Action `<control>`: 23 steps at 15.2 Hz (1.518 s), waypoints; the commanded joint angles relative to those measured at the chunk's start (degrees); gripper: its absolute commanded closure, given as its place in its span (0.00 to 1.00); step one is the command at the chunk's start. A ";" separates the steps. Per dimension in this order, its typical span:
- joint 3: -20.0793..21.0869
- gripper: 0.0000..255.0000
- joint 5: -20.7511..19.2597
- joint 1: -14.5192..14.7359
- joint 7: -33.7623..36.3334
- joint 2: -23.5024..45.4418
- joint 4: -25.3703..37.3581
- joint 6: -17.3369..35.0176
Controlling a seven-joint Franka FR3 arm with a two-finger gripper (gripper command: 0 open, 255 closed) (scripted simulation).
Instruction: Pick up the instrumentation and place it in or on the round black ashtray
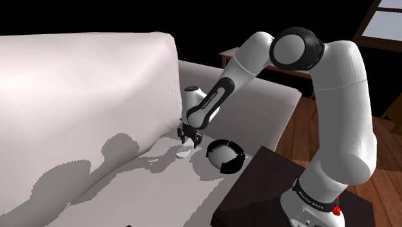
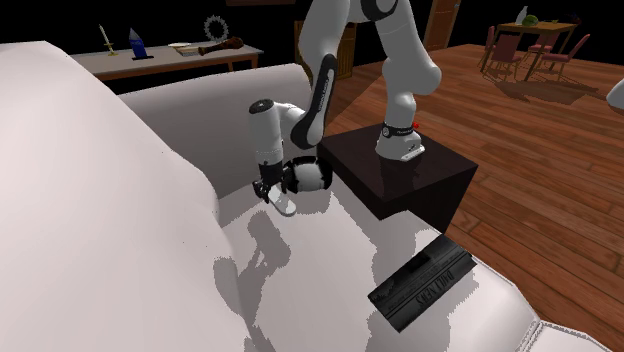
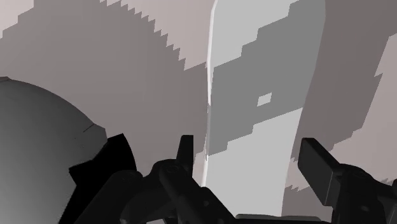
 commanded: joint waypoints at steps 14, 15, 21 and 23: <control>2.45 1.00 3.15 -1.83 -2.26 -9.94 -1.47 -8.37; 2.46 1.00 3.43 -2.58 -3.03 -11.54 -3.98 -7.40; 2.16 1.00 5.70 -7.01 -8.81 -20.89 -17.99 -2.37; 1.84 1.00 6.64 -8.42 -11.19 -23.92 -22.26 -1.00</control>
